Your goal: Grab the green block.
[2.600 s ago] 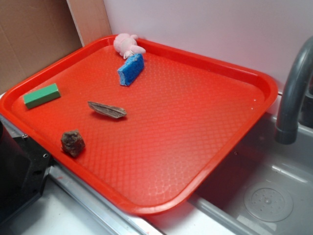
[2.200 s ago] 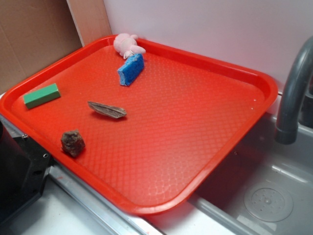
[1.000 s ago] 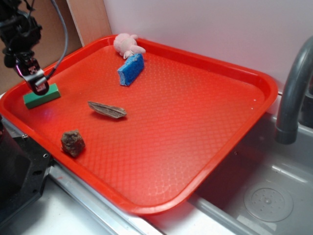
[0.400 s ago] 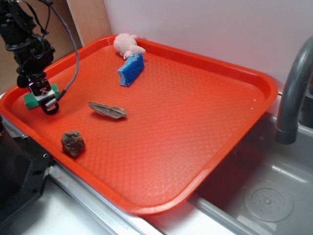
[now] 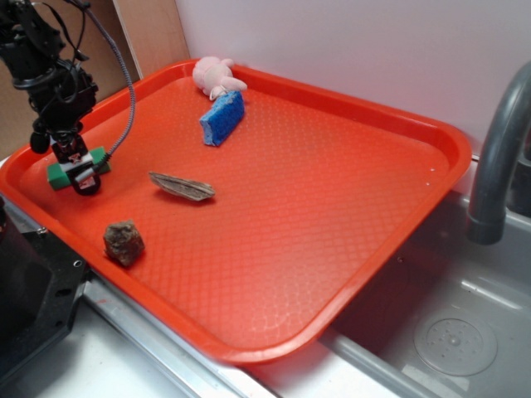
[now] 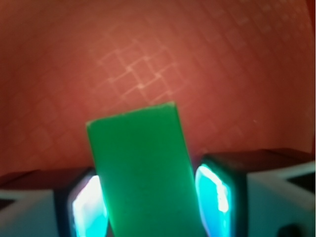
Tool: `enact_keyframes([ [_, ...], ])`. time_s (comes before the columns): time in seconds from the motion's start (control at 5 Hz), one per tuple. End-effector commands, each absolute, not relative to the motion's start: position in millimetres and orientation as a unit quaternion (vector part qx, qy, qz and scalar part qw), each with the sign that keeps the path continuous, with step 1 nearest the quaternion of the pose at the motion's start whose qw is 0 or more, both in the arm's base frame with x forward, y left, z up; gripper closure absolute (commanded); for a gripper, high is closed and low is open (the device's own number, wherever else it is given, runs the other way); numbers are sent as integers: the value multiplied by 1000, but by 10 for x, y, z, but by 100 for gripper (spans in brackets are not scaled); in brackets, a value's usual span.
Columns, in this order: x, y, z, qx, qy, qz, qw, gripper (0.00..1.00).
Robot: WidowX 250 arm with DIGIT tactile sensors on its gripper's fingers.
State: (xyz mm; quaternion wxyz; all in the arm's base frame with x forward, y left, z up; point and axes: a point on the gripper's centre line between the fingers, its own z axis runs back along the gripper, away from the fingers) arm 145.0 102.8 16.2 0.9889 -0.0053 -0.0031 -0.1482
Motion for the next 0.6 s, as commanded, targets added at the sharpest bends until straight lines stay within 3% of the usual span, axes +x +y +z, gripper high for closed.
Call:
enact_keyframes([
  [0.0,1607,991,826,38,-28,-252,966,100],
  [0.2,1780,618,1340,60,-72,-248,964,100],
  [0.4,1951,237,1771,44,-35,-190,980,100],
])
